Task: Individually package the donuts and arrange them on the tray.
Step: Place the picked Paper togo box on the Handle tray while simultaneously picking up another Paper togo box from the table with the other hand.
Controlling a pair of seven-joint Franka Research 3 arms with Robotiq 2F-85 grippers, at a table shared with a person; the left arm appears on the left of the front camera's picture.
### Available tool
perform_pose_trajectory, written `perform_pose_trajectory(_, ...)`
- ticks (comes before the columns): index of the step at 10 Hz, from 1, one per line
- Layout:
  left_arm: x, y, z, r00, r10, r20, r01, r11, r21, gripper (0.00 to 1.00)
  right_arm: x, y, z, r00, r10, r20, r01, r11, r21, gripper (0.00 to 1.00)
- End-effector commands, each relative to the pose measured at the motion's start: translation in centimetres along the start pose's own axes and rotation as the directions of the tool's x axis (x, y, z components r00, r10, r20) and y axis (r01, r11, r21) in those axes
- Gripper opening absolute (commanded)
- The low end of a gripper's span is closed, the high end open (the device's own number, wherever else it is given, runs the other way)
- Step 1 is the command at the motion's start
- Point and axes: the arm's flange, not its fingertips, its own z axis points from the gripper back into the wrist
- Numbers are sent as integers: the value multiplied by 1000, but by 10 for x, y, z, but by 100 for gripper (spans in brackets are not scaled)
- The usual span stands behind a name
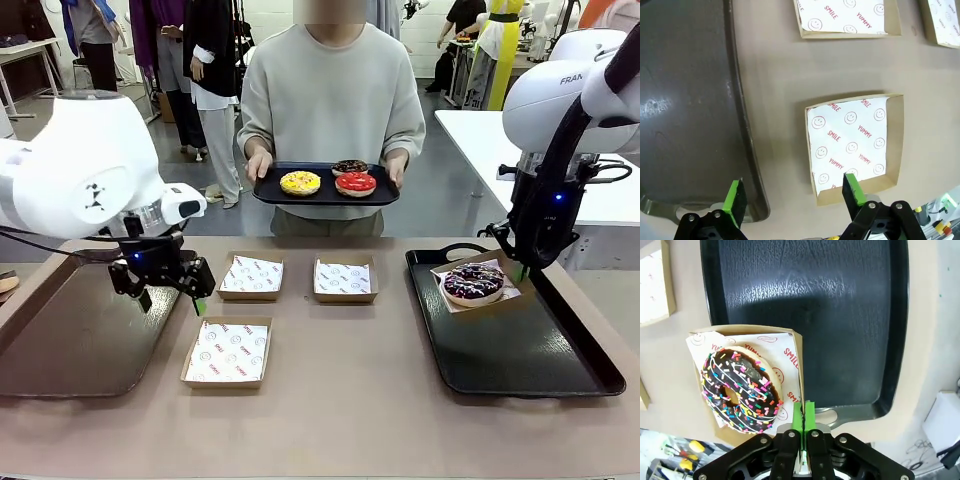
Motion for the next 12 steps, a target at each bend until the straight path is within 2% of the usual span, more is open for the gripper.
perform_pose_trajectory(1, -6, -12, -18, 999, 33, 21, -34, 999, 36, 100, -2, 0, 2, 1000, 1, -1, -1, 1000, -1, 1)
perform_pose_trajectory(3, -10, -18, -32, 998, 46, 35, -47, 999, 16, 100, -2, 0, 2, 1000, 1, -1, -1, 1000, -1, 1)
perform_pose_trajectory(8, -22, -22, -63, 999, 54, 3, -54, 998, 16, 100, -2, 0, 2, 1000, 1, -1, -1, 1000, -1, 1)
perform_pose_trajectory(12, -19, -16, -55, 999, 30, -17, -30, 1000, 0, 100, -2, 0, 2, 1000, 1, -1, -1, 1000, -1, 1)
